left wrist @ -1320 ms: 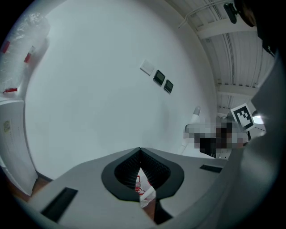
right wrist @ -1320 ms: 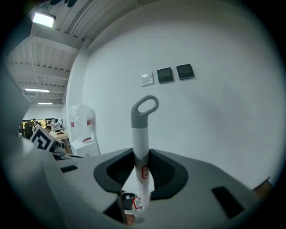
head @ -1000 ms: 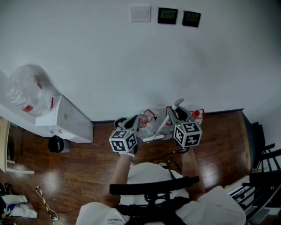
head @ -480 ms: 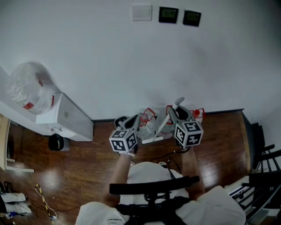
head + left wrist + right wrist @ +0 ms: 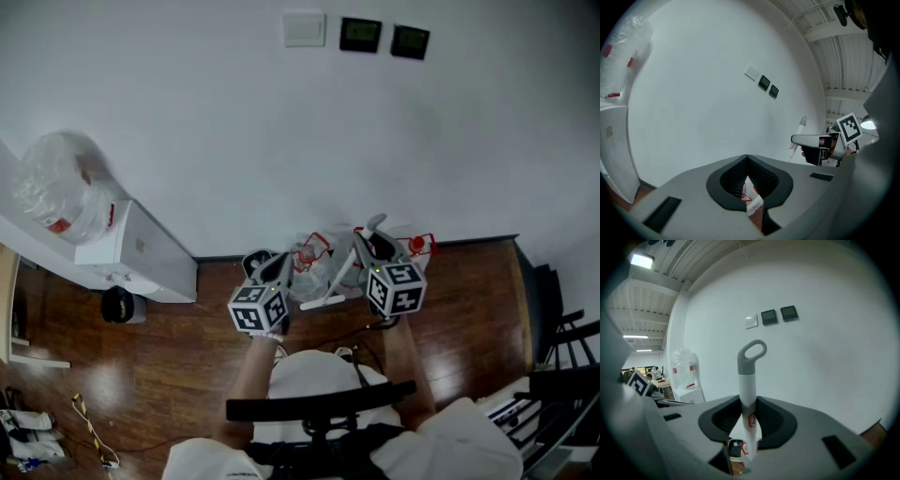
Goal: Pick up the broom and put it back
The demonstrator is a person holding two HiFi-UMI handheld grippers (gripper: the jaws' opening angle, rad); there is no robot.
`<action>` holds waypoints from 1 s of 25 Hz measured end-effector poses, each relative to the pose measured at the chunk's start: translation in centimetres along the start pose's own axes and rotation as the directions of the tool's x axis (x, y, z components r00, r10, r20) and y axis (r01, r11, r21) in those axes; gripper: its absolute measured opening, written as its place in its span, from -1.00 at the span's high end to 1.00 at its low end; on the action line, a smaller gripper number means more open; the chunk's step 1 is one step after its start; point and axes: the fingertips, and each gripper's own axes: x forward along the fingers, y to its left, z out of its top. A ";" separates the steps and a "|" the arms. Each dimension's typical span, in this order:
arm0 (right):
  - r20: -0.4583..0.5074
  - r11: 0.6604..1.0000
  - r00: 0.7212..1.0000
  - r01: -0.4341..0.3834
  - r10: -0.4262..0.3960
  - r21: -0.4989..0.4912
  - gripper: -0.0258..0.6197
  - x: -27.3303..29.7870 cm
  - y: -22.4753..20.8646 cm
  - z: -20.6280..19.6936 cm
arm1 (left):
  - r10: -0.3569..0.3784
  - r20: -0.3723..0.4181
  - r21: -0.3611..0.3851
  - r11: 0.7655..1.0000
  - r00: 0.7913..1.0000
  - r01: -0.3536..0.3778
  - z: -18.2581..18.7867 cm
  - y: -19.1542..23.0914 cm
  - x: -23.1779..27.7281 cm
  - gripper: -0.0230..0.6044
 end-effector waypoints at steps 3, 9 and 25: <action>-0.017 1.000 1.000 -0.002 0.002 -0.002 0.53 0.9 -0.1 -0.7 | 0.010 -0.004 -0.007 1.000 1.000 -0.010 -0.3 0.4 -0.5 0.97; -0.103 1.000 0.994 -0.019 0.019 0.001 0.53 3.4 -0.2 -5.0 | 0.029 -0.032 -0.031 0.999 0.999 -0.030 -2.3 1.4 -1.7 0.97; -0.423 0.995 0.901 -0.104 0.090 -0.009 0.52 14.3 0.3 -20.4 | 0.158 -0.056 -0.086 0.983 0.986 -0.163 -5.0 6.4 -6.8 0.97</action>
